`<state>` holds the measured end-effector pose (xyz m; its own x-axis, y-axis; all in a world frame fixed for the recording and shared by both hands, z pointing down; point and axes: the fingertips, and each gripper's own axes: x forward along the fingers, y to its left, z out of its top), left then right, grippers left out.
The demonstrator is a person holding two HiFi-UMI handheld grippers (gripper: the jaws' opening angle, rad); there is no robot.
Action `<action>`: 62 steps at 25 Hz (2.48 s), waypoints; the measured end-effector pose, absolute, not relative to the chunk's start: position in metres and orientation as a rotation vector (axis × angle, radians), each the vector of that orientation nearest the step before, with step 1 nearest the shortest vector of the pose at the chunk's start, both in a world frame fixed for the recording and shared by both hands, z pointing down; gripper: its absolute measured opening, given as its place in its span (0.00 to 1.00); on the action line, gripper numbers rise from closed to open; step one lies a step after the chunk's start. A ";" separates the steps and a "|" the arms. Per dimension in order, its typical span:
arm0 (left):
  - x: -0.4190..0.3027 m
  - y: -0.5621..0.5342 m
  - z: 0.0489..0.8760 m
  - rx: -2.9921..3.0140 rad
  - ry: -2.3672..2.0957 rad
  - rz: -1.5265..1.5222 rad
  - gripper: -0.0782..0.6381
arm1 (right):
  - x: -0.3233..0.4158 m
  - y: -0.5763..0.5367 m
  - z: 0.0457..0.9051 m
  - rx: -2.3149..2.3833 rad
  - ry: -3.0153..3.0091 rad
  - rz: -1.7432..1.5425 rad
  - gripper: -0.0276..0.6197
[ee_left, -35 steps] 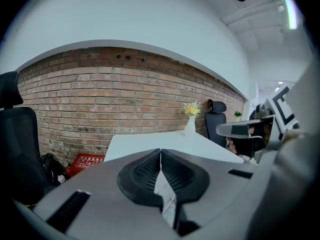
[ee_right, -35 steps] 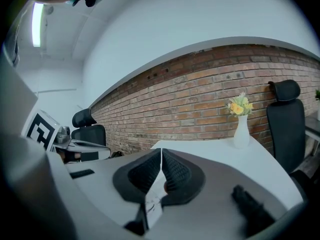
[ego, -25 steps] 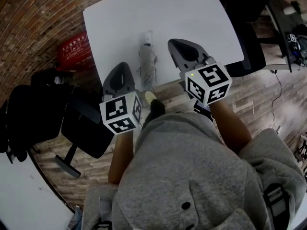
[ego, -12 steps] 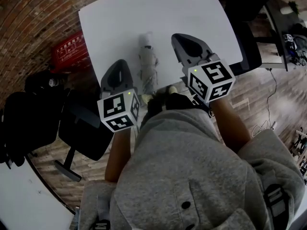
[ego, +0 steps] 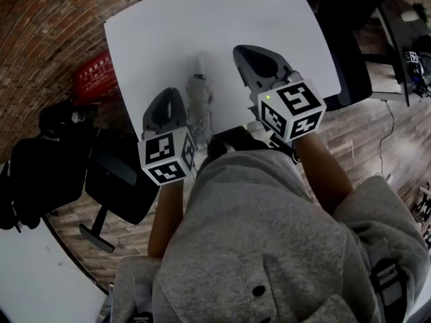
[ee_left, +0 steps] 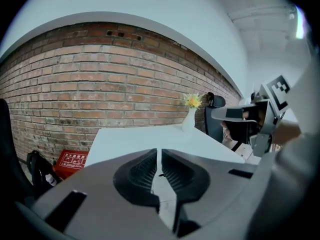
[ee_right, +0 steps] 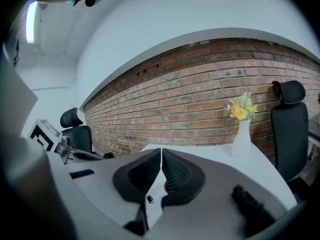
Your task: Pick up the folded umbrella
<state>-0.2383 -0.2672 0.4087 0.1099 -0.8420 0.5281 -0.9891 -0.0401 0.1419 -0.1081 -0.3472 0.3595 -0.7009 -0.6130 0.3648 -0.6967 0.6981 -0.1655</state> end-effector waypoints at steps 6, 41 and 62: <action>-0.223 -0.278 0.432 1.902 -1.745 0.486 0.13 | -0.090 -0.363 0.366 1.028 -2.627 0.455 0.08; -0.188 -0.256 0.586 1.728 -1.395 0.757 0.55 | -0.075 -0.371 0.419 0.974 -2.535 0.542 0.08; -0.185 -0.256 0.603 1.657 -1.352 0.793 0.58 | -0.084 -0.383 0.435 0.957 -2.508 0.581 0.08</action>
<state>-0.1848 -0.2556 0.6033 0.2200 -0.4477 0.8667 -0.9750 -0.0716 0.2106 -0.0836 -0.3828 0.4346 -0.6897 -0.5303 0.4930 -0.6931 0.6805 -0.2377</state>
